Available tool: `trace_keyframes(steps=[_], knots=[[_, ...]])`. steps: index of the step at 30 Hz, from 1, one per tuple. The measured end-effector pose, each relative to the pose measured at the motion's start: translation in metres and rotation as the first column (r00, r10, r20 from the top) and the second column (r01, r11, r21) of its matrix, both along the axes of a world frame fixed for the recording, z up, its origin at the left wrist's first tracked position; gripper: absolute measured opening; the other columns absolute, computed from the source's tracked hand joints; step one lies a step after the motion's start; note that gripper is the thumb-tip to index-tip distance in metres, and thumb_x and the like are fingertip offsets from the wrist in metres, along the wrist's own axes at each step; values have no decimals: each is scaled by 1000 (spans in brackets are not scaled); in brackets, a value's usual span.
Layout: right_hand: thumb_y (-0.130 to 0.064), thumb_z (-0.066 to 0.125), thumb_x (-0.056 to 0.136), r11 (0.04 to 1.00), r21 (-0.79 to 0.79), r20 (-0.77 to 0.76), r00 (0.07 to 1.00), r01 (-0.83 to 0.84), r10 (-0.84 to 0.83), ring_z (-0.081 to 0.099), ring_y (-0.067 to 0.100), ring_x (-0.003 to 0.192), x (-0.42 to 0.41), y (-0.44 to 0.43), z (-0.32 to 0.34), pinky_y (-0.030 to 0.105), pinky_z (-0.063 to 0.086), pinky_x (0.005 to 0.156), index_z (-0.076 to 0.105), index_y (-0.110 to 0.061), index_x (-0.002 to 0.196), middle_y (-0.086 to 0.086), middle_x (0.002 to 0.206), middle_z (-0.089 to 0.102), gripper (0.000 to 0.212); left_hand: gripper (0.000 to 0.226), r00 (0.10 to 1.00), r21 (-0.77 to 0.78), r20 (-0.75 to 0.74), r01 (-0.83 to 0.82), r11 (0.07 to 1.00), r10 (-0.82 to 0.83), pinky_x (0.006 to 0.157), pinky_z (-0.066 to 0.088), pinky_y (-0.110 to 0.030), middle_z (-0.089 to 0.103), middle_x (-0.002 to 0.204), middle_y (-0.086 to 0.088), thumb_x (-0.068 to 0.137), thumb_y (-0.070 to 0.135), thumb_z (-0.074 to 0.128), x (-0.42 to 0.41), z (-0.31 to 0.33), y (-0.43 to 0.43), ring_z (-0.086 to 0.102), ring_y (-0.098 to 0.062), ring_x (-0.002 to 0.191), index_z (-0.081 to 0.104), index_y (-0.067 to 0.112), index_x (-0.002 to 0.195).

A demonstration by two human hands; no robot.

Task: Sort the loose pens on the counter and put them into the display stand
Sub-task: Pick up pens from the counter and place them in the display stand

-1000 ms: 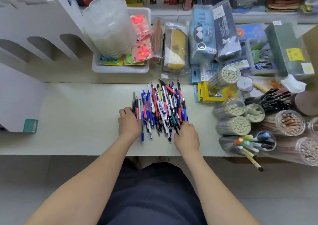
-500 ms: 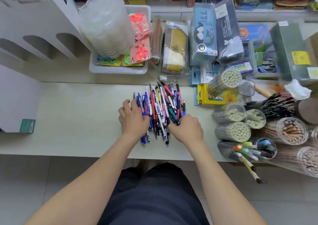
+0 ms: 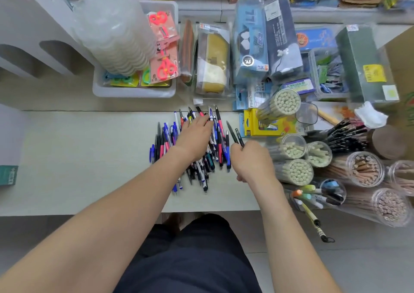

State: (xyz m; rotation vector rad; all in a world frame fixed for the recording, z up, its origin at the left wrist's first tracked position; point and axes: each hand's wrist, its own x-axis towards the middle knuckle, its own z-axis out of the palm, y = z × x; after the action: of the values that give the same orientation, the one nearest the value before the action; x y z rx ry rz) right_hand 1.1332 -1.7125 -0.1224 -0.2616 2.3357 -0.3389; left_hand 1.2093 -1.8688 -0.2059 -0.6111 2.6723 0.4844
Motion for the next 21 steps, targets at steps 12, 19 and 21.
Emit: trace_keyframes(steps=[12,19,21], knots=[[-48,59,97,992,-117,-176,982,48,-69,38,40,137,34,-44,-84,54,43,104,23,-4,158,19,152,35,84,41,927,45,-321,-187,981,191,108,46,-54,59,143,-10,93,3,67,57,-3,15,50,-34,136,67,15,133],[-62,62,96,996,-90,-106,994,-15,6,31,40,137,25,-63,-100,54,36,109,22,-11,157,16,151,27,88,73,714,152,-33,-688,709,700,108,40,-59,4,168,-14,95,32,61,82,8,18,23,-45,142,28,19,159],[-52,63,98,997,-69,-75,997,-23,18,31,40,136,23,-72,-97,53,38,108,25,-7,153,17,150,28,80,76,706,191,10,-696,692,708,110,38,-58,-3,169,-11,96,32,61,86,8,18,22,-45,144,24,20,161]])
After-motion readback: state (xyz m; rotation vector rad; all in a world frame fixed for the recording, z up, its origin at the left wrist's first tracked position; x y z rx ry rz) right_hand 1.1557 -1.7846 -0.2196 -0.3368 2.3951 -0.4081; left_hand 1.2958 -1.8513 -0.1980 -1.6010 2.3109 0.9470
